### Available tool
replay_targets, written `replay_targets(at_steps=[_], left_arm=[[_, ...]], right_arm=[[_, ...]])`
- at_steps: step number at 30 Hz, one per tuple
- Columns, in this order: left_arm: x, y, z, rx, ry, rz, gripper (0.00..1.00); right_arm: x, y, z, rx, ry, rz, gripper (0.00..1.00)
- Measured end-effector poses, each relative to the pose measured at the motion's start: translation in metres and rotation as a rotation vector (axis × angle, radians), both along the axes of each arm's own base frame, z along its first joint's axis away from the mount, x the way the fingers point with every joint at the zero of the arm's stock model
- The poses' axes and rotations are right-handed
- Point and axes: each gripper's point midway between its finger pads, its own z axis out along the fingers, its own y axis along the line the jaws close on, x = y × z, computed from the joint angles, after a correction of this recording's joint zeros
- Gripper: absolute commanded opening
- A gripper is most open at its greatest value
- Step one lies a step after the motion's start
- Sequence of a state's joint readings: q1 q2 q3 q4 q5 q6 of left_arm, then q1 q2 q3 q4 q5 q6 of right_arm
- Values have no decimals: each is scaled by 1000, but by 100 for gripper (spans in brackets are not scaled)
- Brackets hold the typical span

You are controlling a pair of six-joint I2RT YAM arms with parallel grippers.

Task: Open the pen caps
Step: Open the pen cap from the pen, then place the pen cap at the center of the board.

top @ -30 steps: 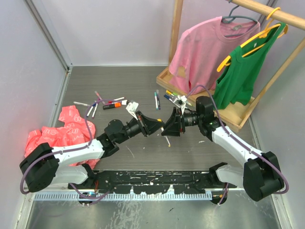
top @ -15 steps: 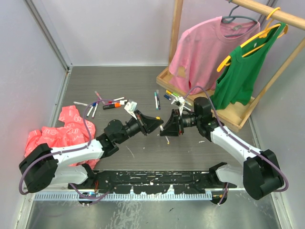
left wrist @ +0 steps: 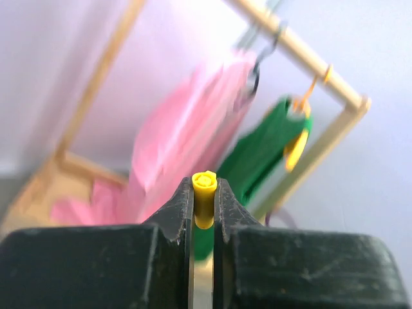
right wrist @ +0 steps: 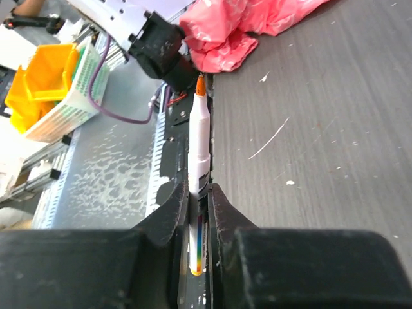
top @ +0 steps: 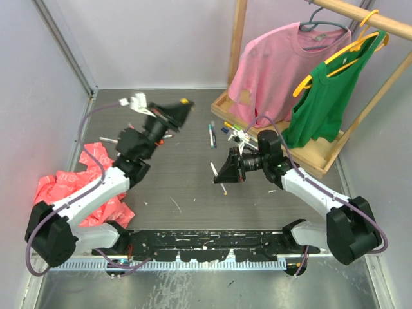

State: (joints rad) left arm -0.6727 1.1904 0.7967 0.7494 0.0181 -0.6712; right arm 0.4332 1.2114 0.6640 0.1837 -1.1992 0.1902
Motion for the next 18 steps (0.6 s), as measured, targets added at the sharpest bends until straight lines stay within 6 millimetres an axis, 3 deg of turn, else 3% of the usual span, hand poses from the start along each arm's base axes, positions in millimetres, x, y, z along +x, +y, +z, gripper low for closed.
replay_targets(at_steps=[2, 4, 6, 8, 10, 13, 18], left_arm=[[13, 26, 47, -70, -85, 84, 0], [8, 39, 79, -120, -151, 106, 0], [-1, 43, 92, -137, -181, 99, 0], [-7, 45, 91, -131, -183, 87, 0], [-15, 48, 72, -103, -154, 76, 0], [-27, 56, 17, -27, -40, 73, 0], [-48, 83, -99, 102, 266, 127, 0]], right_arm=[[-5, 1, -3, -5, 23, 22, 1], [-8, 0, -5, -13, 36, 29, 1], [-6, -1, -10, -36, 24, 18, 1], [1, -4, -18, -86, -4, -20, 1], [18, -9, -28, -174, -73, -104, 1], [37, -24, -40, -301, -164, -205, 1], [57, -66, -64, -539, -266, -359, 5]])
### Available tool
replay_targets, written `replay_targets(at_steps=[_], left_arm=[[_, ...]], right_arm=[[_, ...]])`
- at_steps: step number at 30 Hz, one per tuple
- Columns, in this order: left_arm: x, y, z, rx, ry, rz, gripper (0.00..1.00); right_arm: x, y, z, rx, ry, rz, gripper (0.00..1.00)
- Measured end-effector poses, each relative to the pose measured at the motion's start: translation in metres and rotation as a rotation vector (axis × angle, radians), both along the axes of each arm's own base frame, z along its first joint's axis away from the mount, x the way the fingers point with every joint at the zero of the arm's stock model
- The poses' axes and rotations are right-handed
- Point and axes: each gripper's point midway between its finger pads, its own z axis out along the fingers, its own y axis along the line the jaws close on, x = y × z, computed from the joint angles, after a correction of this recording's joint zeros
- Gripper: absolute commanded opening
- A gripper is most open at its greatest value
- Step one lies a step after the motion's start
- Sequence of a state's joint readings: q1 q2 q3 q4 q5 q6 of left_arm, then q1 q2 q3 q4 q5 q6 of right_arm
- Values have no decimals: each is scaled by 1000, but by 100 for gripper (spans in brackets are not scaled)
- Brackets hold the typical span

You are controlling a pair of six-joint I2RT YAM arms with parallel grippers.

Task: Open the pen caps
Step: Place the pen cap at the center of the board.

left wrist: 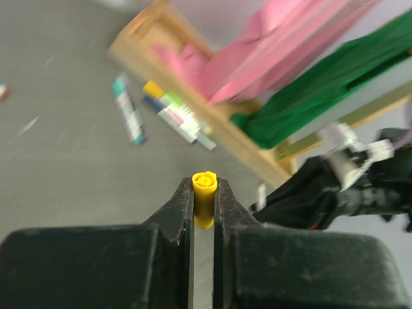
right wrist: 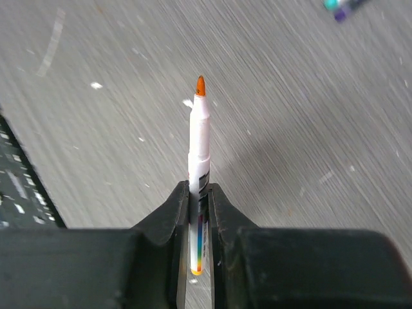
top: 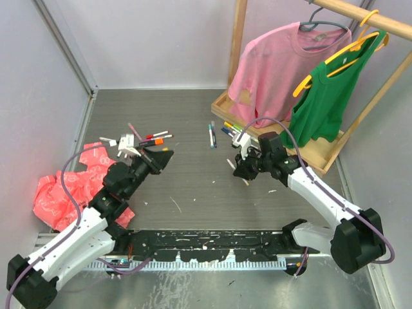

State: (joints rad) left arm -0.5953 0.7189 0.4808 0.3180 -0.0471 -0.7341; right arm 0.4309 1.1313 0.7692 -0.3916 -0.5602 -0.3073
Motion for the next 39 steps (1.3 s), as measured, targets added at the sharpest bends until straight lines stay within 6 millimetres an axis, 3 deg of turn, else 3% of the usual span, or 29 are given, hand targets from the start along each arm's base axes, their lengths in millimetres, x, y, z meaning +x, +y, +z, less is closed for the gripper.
replay_targets(at_steps=[2, 5, 10, 13, 23, 28, 33, 39], left_arm=[[-7, 14, -44, 33, 134, 53, 0], [-13, 34, -93, 65, 299, 143, 0], [-12, 52, -145, 117, 497, 273, 0], [-8, 54, -171, 166, 616, 329, 0], [16, 43, -205, 168, 818, 437, 0], [27, 47, -219, 146, 886, 501, 2], [38, 49, -233, 144, 938, 544, 6], [42, 51, -249, 152, 993, 562, 11]], right_arm=[[3, -13, -14, -80, 10, -35, 4], [4, -27, -45, -195, 81, -65, 3], [-9, -42, -93, -374, 212, -52, 3], [-22, -35, -101, -416, 228, 6, 4], [-30, 9, -105, -442, 223, 130, 8], [-41, 11, -121, -513, 237, 163, 11], [-37, 10, -121, -532, 219, 151, 15], [-37, 11, -121, -543, 213, 152, 27]])
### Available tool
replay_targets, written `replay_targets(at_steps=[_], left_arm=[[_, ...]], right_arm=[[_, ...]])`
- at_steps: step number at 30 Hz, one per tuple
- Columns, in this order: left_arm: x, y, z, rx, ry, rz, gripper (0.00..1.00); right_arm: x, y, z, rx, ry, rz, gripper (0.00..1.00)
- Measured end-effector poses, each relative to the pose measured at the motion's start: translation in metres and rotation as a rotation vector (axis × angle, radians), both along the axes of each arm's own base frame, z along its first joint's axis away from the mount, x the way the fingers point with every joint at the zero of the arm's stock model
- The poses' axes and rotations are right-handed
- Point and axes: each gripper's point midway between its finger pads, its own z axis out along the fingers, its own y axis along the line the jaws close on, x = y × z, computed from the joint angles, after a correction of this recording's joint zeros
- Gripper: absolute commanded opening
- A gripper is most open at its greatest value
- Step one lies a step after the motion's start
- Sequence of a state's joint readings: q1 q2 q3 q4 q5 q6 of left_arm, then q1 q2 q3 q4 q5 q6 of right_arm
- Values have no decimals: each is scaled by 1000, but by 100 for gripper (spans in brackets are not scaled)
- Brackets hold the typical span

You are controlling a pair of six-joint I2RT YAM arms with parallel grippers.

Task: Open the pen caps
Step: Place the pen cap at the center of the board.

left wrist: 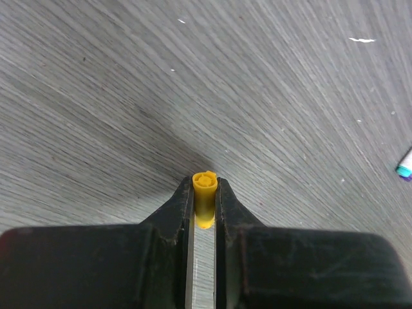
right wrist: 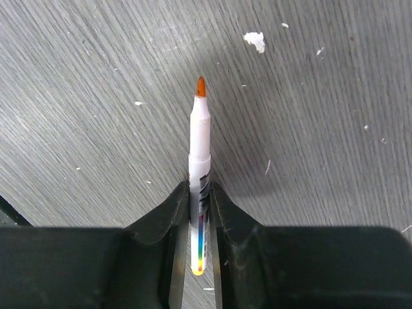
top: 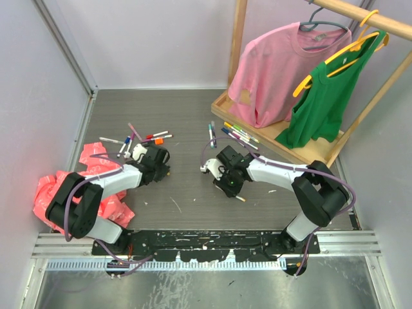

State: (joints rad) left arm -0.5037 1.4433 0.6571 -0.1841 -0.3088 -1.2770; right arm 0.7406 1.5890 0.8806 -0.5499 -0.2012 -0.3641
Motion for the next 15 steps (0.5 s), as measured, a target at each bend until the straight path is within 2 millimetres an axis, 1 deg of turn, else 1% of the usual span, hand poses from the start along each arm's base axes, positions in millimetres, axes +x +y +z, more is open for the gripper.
replay_targets(at_steps=[2, 4, 5, 11, 15], left_arm=[[0, 2, -5, 0, 14, 9, 20], [1, 2, -4, -5, 14, 16, 27], [1, 3, -4, -9, 15, 19, 29], [4, 2, -3, -24, 7, 24, 31], [5, 2, -2, -29, 7, 21, 34]], right_arm=[[0, 0, 0, -1, 0, 1, 31], [0, 1, 0, -1, 1, 2, 33], [0, 1, 0, -1, 1, 3, 34], [-1, 1, 1, -2, 2, 4, 35], [0, 1, 1, -4, 3, 4, 36]])
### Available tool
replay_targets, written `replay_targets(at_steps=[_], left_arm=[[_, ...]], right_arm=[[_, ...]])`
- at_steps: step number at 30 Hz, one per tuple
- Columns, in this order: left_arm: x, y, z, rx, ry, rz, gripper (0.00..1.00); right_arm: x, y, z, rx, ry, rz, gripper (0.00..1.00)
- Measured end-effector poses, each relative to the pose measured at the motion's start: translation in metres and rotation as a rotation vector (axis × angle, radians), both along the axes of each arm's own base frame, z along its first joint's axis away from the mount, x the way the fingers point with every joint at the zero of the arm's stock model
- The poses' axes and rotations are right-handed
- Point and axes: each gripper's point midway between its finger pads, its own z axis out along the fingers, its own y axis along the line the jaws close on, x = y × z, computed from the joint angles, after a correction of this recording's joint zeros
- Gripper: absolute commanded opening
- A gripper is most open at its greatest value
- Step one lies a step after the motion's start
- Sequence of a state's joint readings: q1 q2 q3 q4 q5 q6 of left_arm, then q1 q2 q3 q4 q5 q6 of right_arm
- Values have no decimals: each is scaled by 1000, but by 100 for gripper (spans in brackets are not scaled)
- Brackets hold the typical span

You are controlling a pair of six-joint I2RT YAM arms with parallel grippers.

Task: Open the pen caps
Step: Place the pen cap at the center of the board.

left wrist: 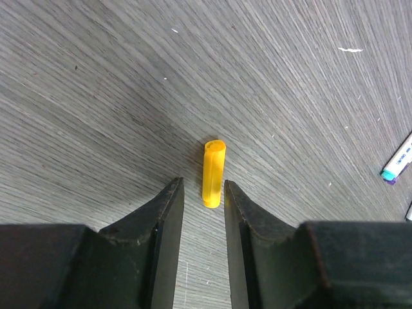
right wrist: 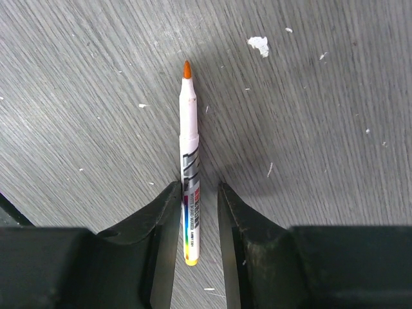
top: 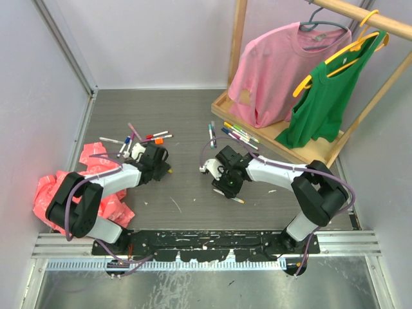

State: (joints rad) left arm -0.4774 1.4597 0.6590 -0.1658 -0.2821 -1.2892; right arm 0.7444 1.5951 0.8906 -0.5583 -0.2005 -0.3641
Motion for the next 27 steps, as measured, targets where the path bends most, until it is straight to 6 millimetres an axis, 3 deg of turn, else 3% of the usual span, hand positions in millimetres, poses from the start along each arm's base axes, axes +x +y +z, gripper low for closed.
replay_targets(at_steps=[7, 16, 21, 27], left_arm=[[-3, -3, 7, -10, -6, -38, 45], [-3, -11, 52, -57, -122, -124, 60], [-17, -13, 68, -53, -199, -241, 65], [-47, -16, 63, -69, -318, -421, 70]], right_arm=[[0, 1, 0, 2, 0, 1, 37], [3, 4, 12, 34, -34, 16, 44], [8, 7, 30, 89, -76, 20, 44], [13, 7, 46, 159, -84, -1, 44]])
